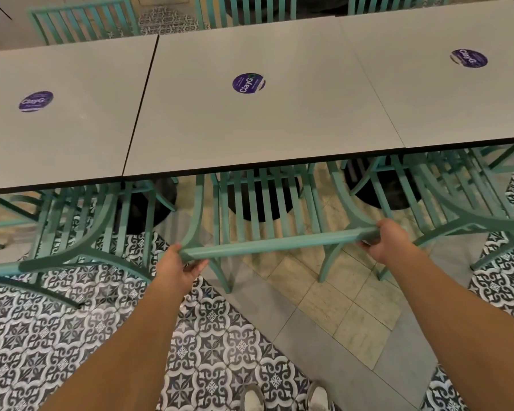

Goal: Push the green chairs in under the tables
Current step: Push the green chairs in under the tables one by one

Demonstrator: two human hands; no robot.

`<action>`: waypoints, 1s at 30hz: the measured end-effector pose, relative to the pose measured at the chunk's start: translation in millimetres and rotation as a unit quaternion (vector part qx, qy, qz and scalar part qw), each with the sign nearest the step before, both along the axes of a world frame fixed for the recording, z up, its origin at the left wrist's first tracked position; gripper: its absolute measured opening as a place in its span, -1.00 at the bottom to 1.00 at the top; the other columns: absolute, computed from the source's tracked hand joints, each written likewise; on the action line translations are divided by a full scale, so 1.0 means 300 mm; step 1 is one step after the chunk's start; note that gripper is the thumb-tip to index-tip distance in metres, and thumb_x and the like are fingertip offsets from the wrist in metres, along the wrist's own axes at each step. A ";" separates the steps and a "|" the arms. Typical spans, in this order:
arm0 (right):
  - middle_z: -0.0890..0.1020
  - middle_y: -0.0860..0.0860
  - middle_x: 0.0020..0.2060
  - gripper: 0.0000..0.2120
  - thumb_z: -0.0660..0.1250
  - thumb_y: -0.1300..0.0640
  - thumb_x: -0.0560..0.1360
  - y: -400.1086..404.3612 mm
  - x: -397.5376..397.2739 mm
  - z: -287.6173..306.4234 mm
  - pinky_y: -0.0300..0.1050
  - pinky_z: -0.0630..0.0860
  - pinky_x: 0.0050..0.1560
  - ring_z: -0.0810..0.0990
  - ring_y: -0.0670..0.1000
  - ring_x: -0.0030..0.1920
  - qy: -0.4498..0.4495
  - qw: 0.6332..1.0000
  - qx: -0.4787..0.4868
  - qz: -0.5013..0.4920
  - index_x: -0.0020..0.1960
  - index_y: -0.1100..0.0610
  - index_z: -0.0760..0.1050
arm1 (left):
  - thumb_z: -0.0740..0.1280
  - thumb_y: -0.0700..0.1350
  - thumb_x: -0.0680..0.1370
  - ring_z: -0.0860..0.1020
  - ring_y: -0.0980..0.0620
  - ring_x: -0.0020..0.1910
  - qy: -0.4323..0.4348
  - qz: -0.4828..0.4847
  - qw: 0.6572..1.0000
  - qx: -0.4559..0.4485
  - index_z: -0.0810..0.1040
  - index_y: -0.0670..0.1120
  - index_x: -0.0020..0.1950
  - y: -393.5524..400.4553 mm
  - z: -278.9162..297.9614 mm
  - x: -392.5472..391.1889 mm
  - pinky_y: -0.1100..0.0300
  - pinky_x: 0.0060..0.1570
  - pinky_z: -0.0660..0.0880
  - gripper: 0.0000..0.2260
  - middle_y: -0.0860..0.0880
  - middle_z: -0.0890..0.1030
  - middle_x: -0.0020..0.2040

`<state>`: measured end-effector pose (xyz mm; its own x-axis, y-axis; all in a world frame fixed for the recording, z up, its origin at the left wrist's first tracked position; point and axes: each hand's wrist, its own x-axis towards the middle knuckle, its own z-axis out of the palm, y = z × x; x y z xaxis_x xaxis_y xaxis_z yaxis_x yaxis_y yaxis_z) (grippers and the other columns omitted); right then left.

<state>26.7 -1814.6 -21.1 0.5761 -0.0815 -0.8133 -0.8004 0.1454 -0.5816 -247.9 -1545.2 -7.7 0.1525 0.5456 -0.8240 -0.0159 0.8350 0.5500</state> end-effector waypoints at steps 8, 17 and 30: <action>0.37 0.07 0.36 -0.37 0.24 -0.06 0.57 -0.053 -0.151 -0.034 0.11 0.45 0.21 0.41 0.14 0.27 -0.121 0.972 -0.126 0.156 0.53 0.10 0.09 | 0.33 0.11 0.55 0.52 -0.18 0.13 0.070 -0.273 0.955 0.097 0.48 -0.11 0.19 -0.182 0.014 0.009 -0.17 0.13 0.52 -0.65 -0.14 0.51 0.15; 0.29 0.16 0.45 -0.37 0.26 -0.02 0.57 -0.466 -0.294 0.093 0.06 0.27 0.35 0.29 0.19 0.42 -0.286 0.784 -0.392 0.386 0.54 0.13 0.09 | 0.29 0.07 0.57 0.54 0.13 -0.10 0.129 -0.604 0.617 0.487 0.52 -0.02 0.20 -0.525 0.136 0.263 0.20 -0.13 0.46 -0.73 0.09 0.56 0.03; 0.30 0.14 0.45 -0.40 0.22 -0.08 0.57 -1.253 -0.003 0.270 0.12 0.28 0.39 0.28 0.17 0.41 -0.359 0.676 -0.522 0.376 0.50 0.16 0.19 | 0.16 0.12 0.59 0.49 -0.05 0.19 0.138 -0.640 0.209 0.726 0.44 -0.05 0.27 -1.176 0.414 0.666 0.06 0.13 0.40 -0.65 -0.03 0.51 0.17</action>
